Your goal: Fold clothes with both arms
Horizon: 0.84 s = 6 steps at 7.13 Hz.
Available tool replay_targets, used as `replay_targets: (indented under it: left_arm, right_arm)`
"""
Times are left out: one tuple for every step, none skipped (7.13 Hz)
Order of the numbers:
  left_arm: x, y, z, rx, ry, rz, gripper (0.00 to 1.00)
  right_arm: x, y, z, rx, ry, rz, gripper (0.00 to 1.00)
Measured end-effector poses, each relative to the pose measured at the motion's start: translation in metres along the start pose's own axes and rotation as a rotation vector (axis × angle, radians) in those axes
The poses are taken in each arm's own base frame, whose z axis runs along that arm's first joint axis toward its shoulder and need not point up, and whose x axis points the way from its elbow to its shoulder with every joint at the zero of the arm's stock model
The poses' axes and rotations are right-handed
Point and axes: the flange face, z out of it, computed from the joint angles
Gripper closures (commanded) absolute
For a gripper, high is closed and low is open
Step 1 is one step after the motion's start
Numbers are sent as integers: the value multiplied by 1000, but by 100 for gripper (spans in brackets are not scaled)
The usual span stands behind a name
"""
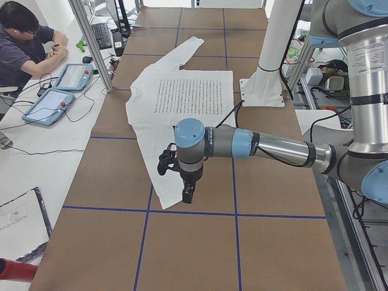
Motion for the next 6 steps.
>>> replay_targets:
  left_arm:
    - [0, 0, 0, 1, 0, 2, 0]
    - [1, -1, -1, 4, -1, 6, 0]
    - [3, -3, -4, 8, -4, 13, 0]
    - [6, -6, -7, 18, -10, 25, 0]
    - [9, -9, -10, 30, -14, 37, 0]
    - [9, -10, -11, 37, -15, 42, 0]
  right_arm:
    - [0, 0, 0, 0, 0, 0, 0]
    - [0, 0, 0, -1, 0, 1, 0]
    - [0, 0, 0, 1, 0, -1, 0]
    - [0, -1, 0, 4, 0, -4, 0]
    - [-2, -2, -1, 6, 0, 6, 0]
    - [-6, -3, 2, 7, -3, 30, 0]
